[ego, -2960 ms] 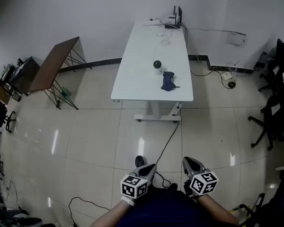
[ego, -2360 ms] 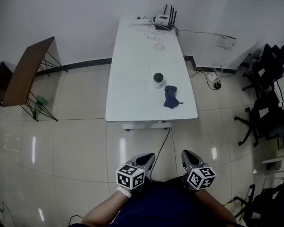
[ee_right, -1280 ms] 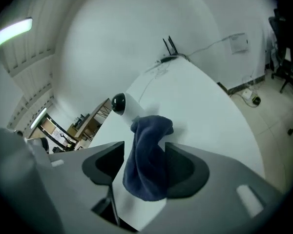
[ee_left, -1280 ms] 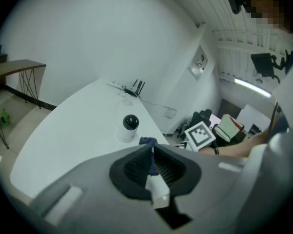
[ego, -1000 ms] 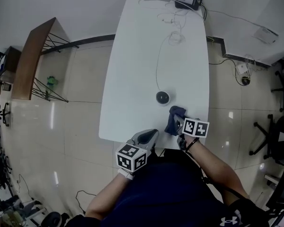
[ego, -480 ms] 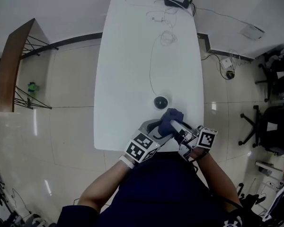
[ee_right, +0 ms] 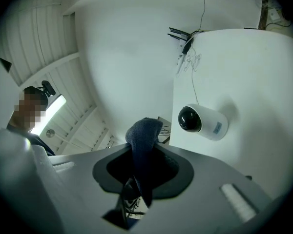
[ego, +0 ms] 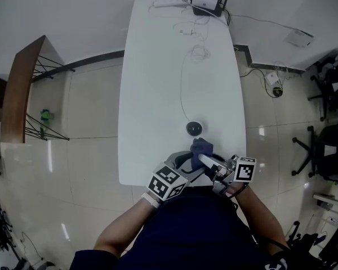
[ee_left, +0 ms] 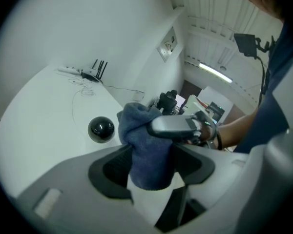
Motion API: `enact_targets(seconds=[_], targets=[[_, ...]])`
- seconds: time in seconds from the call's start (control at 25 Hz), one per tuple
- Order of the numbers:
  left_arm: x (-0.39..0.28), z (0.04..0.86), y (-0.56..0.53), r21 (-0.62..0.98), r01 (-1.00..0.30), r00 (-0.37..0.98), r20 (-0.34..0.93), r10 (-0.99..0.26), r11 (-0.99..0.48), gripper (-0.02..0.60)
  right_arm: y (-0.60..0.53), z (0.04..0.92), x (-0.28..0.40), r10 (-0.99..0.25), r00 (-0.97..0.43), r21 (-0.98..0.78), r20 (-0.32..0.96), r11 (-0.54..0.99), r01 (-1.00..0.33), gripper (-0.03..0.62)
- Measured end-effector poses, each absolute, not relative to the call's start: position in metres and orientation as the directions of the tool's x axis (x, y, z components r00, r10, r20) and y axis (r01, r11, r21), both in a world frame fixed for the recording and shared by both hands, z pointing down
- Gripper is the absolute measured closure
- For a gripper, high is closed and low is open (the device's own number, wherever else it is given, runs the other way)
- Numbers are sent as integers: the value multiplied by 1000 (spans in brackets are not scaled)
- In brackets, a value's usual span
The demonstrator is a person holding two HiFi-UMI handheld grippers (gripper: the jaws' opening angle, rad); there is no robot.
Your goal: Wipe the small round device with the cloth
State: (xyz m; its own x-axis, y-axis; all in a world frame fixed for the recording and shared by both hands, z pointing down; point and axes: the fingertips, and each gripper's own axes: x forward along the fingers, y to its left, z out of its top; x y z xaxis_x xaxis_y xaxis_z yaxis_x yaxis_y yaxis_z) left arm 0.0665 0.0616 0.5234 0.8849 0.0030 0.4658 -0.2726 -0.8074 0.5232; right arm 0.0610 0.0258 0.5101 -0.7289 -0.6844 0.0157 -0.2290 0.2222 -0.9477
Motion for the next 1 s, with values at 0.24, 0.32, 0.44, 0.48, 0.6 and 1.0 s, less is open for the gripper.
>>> enact_targets(seconds=[0.24, 0.32, 0.44, 0.48, 0.6, 1.0], targets=[[50, 524, 54, 556, -367, 877, 474, -78, -746, 330, 14, 536, 86, -775, -617, -923, 138, 125, -364, 514], [42, 523, 49, 537, -409, 864, 487, -125, -738, 342, 8, 557, 110, -826, -515, -923, 231, -18, -384, 514], [30, 520, 39, 528, -465, 852, 484, -198, -710, 371, -5, 571, 141, -842, -417, -856, 342, -96, -508, 514], [26, 519, 35, 531, -479, 850, 478, -220, -698, 380, -12, 569, 147, -841, -401, -815, 363, -79, -574, 514], [17, 516, 27, 539, -508, 845, 461, -270, -672, 402, -37, 554, 151, -836, -357, -607, 416, 37, -794, 514], [-1, 518, 27, 545, -561, 821, 465, -333, -623, 427, -26, 528, 35, -777, -401, 576, 485, 629, -523, 517]])
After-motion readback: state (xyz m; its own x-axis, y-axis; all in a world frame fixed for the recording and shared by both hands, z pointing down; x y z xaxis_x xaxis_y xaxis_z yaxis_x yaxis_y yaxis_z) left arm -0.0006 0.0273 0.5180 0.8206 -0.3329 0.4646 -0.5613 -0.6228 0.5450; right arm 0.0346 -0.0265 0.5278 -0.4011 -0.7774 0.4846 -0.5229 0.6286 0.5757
